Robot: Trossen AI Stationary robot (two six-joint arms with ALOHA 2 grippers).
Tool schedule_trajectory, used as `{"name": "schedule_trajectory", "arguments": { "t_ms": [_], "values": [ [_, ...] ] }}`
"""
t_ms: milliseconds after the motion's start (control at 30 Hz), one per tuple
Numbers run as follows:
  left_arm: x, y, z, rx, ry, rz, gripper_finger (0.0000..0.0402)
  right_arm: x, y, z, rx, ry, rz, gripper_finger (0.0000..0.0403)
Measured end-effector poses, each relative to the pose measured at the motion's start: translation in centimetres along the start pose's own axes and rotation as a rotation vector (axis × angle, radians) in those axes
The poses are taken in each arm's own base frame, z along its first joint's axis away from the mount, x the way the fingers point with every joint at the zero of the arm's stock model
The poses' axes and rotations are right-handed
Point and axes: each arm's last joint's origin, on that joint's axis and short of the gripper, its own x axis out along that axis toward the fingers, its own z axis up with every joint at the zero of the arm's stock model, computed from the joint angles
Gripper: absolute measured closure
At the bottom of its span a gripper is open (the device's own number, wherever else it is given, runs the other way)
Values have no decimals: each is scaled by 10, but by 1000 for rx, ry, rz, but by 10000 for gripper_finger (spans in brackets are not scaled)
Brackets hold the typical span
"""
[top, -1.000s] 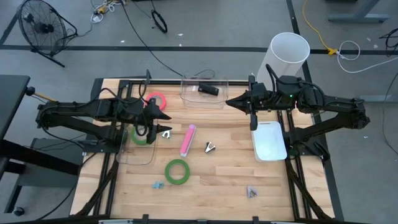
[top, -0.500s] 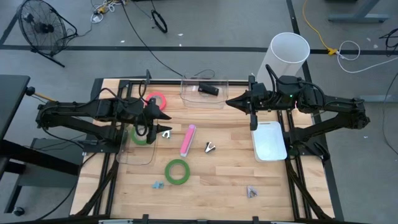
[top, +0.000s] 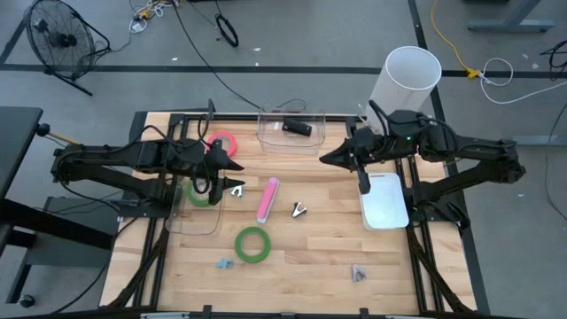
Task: Pick and place Stapler, Stapler remover, tape
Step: Put the black staple remover into the white bin
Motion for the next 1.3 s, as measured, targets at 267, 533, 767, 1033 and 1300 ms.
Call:
{"name": "schedule_trajectory", "arguments": {
  "t_ms": [267,533,767,1033,1300],
  "values": [
    [0,0,0,0,-3,-1,189,18,-1,-8,9,52,47,402],
    [0,0,0,0,-3,0,189,38,-4,-22,24,136,53,384],
    [0,0,0,0,-4,-1,189,52,-7,-38,65,265,-1,348],
    [0,0,0,0,-4,-1,189,74,-10,-60,89,400,-30,233],
    [0,0,0,-1,-3,-1,189,97,-11,-85,81,537,44,103]
  ]
}}
